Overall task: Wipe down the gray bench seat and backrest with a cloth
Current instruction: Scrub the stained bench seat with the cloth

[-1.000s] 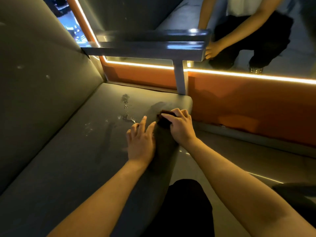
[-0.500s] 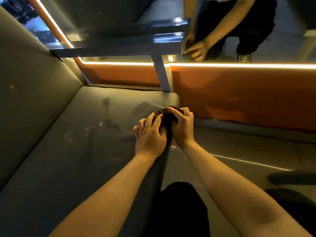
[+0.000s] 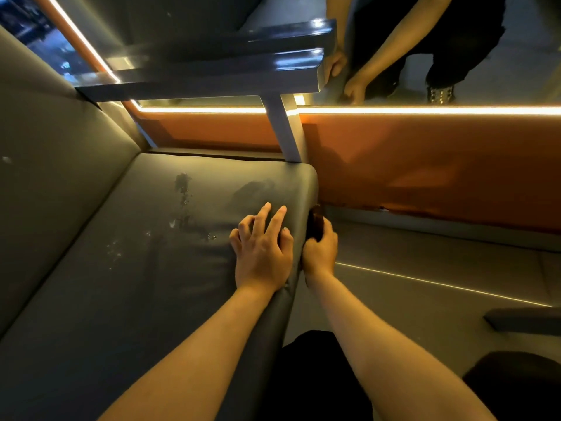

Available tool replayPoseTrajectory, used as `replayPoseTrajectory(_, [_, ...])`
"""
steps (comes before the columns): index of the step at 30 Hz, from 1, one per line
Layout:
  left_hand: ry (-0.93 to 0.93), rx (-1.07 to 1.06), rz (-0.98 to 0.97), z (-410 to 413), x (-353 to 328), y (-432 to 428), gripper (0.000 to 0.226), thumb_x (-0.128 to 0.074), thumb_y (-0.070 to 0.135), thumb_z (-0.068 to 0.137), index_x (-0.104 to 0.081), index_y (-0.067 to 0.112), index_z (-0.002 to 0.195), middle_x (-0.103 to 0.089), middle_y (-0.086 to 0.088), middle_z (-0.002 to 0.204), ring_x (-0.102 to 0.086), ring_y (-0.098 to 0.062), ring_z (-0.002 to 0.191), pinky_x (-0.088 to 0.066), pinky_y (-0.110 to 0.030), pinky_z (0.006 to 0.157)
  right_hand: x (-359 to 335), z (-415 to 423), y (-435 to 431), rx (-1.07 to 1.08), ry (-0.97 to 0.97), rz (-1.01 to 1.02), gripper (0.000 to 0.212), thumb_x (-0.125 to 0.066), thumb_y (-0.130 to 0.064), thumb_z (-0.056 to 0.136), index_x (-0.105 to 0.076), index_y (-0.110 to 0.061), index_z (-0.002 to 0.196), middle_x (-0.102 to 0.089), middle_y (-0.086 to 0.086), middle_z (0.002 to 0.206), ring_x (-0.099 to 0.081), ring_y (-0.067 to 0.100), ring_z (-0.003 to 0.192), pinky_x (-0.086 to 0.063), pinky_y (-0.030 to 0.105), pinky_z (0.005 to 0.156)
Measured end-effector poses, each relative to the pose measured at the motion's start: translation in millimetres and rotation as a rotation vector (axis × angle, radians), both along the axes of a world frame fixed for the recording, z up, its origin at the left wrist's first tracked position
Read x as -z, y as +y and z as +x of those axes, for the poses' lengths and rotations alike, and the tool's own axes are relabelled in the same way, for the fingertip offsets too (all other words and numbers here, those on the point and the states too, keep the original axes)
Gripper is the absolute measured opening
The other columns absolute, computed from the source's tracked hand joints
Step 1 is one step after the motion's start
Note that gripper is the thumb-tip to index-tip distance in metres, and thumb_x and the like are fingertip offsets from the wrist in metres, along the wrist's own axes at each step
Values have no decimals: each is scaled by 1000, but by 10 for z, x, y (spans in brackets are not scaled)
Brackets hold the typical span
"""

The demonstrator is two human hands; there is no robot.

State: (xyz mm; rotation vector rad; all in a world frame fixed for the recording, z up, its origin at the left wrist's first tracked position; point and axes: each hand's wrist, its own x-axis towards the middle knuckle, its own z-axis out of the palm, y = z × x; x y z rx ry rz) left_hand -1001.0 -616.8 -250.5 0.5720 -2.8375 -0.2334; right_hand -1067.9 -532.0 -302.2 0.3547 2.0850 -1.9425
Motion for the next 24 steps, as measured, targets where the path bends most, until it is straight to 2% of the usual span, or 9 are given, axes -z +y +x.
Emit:
replayPoseTrajectory(4, [-10, 0, 13, 19, -3, -16, 50, -31, 45, 103, -45, 35, 150, -38, 3, 159, -33, -22, 138, -24, -48, 112, -22, -213, 38, -15, 12, -21, 53, -47, -3, 82, -62, -29, 126, -58, 8, 119, -59, 27, 108, -50, 51, 103])
replayPoseTrajectory(7, [-34, 2, 47, 31, -26, -25, 50, -31, 45, 103, -41, 36, 151, -35, 4, 161, -30, -22, 139, -24, -49, 113, -340, -544, 18, -31, 87, -8, 51, -48, -3, 93, -56, -24, 138, -51, 3, 124, -54, 20, 114, -44, 37, 108])
replayPoseTrajectory(9, [-71, 6, 86, 25, -51, -23, 52, -29, 46, 103, -39, 36, 152, -31, 3, 163, -27, -22, 141, -21, -50, 114, -562, -575, -8, -66, 133, 61, 47, -48, -3, 96, -57, -20, 139, -49, 3, 121, -53, 21, 114, -43, 34, 109])
replayPoseTrajectory(12, [-102, 26, 130, 20, -100, -15, 52, -29, 46, 102, -40, 33, 151, -30, 1, 162, -26, -25, 141, -19, -50, 115, -659, -259, -27, -141, 216, 185, 40, -49, -9, 91, -68, -21, 124, -53, 4, 113, -54, 25, 108, -48, 43, 102])
replayPoseTrajectory(14, [-114, 26, 163, 10, -97, -34, 50, -35, 45, 101, -41, 29, 148, -32, 1, 159, -26, -27, 139, -19, -50, 115, -699, -62, -22, -208, 247, 264, 36, -51, -10, 93, -70, -22, 120, -53, 3, 113, -50, 24, 108, -49, 41, 99])
replayPoseTrajectory(17, [-142, 38, 157, 38, -88, -46, 54, -39, 46, 98, -36, 29, 149, -28, 0, 158, -25, -28, 137, -21, -50, 114, -776, -118, -21, -252, 233, 338, 39, -50, -7, 98, -66, -22, 130, -52, 6, 121, -45, 25, 114, -48, 38, 102])
replayPoseTrajectory(20, [-162, 48, 182, 21, -102, -61, 57, -27, 51, 97, -31, 31, 151, -25, -1, 160, -23, -28, 138, -19, -52, 114, -792, -207, -56, -251, 210, 426, 48, -46, -4, 99, -59, -23, 141, -50, 10, 127, -43, 29, 116, -43, 38, 102])
replayPoseTrajectory(24, [-181, 88, 232, 54, -150, -76, 73, -25, 57, 91, -23, 25, 156, -18, -2, 164, -14, -28, 141, -9, -50, 116, -837, -35, -163, -214, 223, 515, 44, -46, -7, 101, -59, -21, 140, -50, 10, 126, -43, 30, 116, -42, 37, 104])
